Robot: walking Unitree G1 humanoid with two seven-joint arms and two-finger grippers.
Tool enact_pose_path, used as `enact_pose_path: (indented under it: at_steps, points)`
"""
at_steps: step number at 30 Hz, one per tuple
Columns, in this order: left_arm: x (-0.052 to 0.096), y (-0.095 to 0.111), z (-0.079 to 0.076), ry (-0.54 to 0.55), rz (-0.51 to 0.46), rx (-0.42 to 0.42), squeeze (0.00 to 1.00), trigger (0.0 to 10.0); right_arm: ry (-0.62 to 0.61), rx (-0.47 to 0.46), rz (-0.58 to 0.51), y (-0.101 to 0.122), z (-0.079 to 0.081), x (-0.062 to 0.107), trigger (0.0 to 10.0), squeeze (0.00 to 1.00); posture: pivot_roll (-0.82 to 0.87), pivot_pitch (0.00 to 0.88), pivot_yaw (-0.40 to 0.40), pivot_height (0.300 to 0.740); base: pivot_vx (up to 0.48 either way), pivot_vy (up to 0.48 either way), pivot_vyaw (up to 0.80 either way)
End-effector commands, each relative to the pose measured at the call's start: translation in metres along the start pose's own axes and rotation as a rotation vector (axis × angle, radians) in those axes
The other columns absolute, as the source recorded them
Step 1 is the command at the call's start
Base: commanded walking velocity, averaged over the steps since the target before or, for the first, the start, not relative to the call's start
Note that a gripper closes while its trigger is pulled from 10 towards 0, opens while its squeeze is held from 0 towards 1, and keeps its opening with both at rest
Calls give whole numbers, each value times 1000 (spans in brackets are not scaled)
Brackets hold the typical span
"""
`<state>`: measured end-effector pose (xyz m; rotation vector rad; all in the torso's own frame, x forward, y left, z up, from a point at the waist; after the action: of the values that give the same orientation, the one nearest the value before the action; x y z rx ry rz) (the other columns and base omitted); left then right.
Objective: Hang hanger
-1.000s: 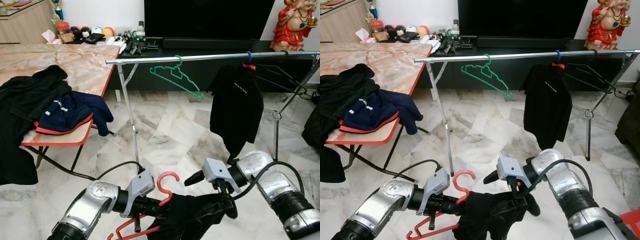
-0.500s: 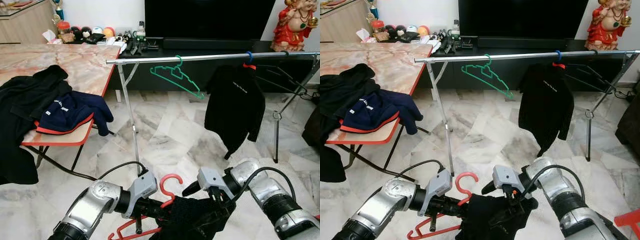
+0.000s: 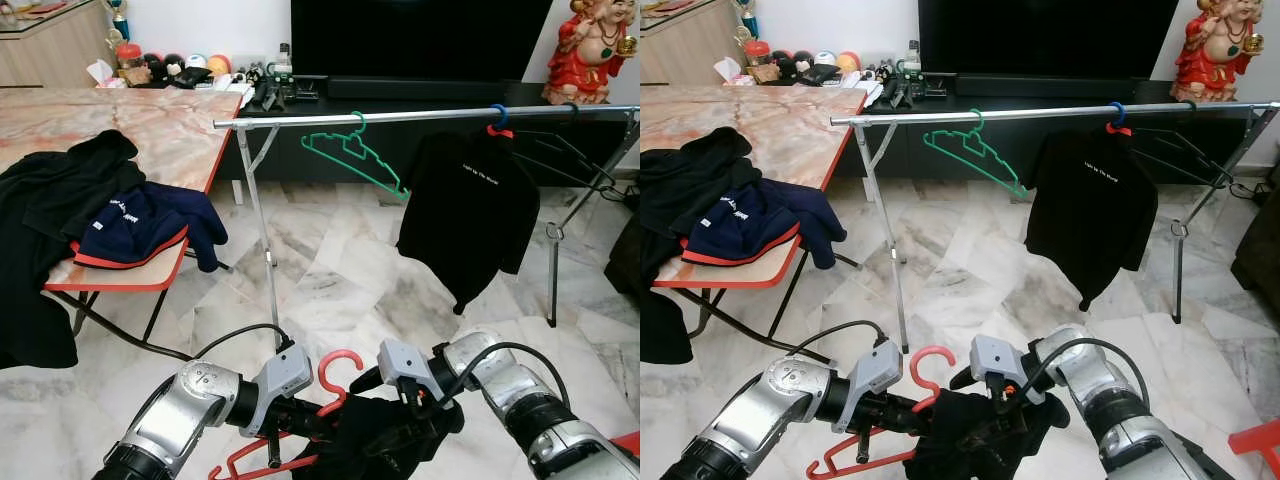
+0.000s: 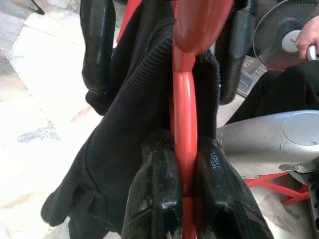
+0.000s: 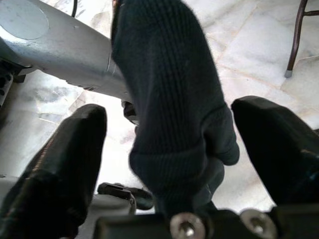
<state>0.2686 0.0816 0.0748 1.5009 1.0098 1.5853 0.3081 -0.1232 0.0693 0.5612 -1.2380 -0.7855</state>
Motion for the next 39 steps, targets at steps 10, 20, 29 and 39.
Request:
enact_pose_path:
  at_steps: [10, 20, 29, 39]
  points:
    - [0, 17, 6, -3, -29, -64, 0, 10000, 13, 0, 30, -3, 0, 0, 0, 0, 27, 28, -29, 740, 0, 0, 0]
    - [2, 18, 12, 7, -2, -87, 0, 10000, 50, 0, 67, -7, 3, 1, 0, 0, 29, 35, -30, 740, 0, 0, 0]
    - [4, 18, 16, 27, 13, -93, 0, 10000, 41, 10, 102, -10, 2, 2, 0, 0, 29, 41, -27, 740, 0, 0, 0]
    - [4, 21, 25, 89, 20, -116, 0, 10000, -4, 29, 120, -9, -2, 4, 0, 0, 26, 46, -26, 740, 0, 0, 0]
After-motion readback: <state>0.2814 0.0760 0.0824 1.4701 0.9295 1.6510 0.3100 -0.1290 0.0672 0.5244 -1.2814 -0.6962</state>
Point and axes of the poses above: a point about 5 cm out from each wrist's last joint towards the gripper, its own x axis pointing back from the gripper into the wrist, its own y axis along the axis of the wrist's last joint, z = x × y, the point moved 2 cm from there along -x, pointing out of the wrist towards the gripper, and after that the axes turned 11 degrees about -x, right-handed, at the moved point
